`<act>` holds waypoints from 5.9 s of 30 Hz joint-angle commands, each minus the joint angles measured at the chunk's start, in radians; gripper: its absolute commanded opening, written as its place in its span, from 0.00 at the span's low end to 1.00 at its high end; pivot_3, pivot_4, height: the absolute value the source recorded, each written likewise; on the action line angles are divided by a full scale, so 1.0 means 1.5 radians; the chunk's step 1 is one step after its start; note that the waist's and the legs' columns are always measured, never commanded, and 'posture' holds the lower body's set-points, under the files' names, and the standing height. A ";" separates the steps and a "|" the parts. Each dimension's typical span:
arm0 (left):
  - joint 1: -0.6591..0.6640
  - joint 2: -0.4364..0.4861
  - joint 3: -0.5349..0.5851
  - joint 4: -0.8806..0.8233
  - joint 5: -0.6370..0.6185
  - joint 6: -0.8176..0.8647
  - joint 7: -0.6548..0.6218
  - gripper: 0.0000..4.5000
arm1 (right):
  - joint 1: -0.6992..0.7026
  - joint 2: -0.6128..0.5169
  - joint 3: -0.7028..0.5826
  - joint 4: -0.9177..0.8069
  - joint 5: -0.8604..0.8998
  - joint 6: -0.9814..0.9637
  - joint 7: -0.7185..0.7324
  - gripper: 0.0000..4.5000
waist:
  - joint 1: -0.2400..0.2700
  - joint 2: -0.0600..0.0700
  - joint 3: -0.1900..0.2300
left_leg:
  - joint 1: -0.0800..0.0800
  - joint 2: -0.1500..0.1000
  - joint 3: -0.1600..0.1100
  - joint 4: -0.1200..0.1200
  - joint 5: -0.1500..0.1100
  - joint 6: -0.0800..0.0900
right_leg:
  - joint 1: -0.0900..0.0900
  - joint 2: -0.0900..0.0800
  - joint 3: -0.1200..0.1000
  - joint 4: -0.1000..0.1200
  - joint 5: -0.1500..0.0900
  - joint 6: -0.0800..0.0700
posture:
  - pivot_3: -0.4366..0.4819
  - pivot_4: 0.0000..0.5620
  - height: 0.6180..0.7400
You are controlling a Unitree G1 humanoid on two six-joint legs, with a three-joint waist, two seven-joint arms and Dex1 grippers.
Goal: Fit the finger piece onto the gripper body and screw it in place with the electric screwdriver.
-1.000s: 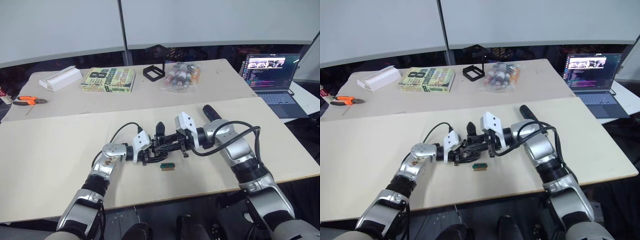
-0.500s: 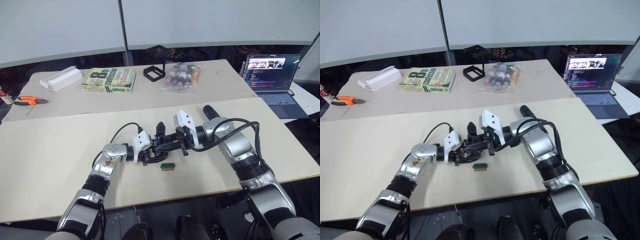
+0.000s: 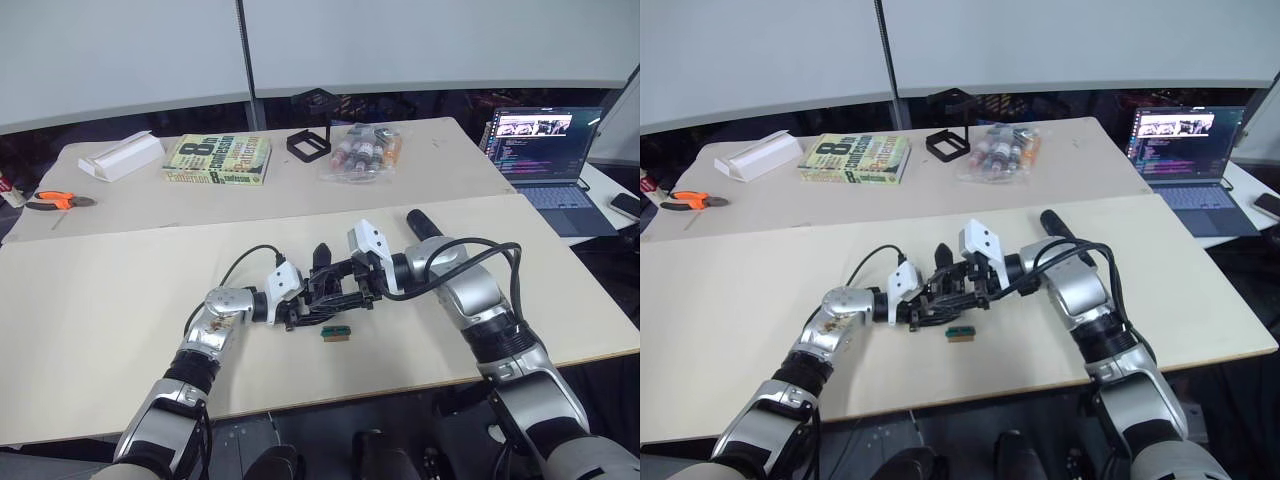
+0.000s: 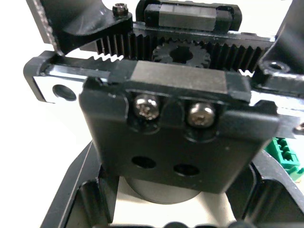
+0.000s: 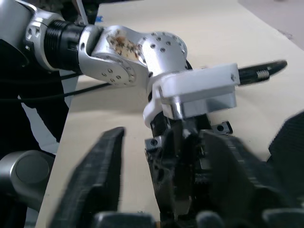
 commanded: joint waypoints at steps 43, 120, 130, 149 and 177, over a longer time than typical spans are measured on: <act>0.486 0.221 0.408 -0.690 -0.409 0.240 0.126 0.99 | 0.504 -0.238 -0.522 -0.093 0.070 -0.048 -0.303 1.00 | 0.012 0.007 0.006 | 0.006 0.004 0.004 -0.001 -0.005 0.006 | 0.008 0.000 0.002 -0.004 0.000 0.000 | 0.48 0.27 1.00; 0.457 0.295 0.302 -0.815 -0.392 0.247 0.082 1.00 | -0.153 -0.493 0.281 -0.187 -0.145 0.585 0.029 0.99 | 0.015 0.008 0.012 | -0.004 0.007 0.007 0.001 -0.005 0.002 | 0.000 0.001 -0.002 -0.010 0.002 -0.001 | 0.48 0.27 1.00; 0.467 0.291 0.285 -0.844 -0.402 0.257 0.098 1.00 | -0.165 -0.424 0.338 -0.114 -0.209 0.542 -0.025 0.99 | 0.017 0.008 0.012 | -0.004 0.007 0.007 0.001 -0.004 0.001 | -0.001 0.001 -0.002 -0.009 0.002 -0.001 | 0.48 0.27 1.00; 0.481 0.296 0.301 -0.859 -0.408 0.257 0.117 1.00 | -0.133 -0.450 0.309 -0.108 -0.234 0.477 0.030 0.43 | 0.020 0.008 0.012 | -0.004 0.007 0.007 0.001 -0.004 0.001 | 0.000 0.001 -0.003 -0.009 0.002 -0.001 | 0.48 0.27 1.00; 0.473 0.270 0.244 -0.668 -0.330 0.187 0.021 1.00 | 0.212 -0.017 -0.277 -0.313 0.178 -0.050 -0.023 0.43 | 0.008 0.008 0.012 | -0.001 0.007 0.007 0.000 -0.005 0.001 | 0.001 0.002 -0.002 -0.008 0.003 -0.001 | 0.48 0.27 1.00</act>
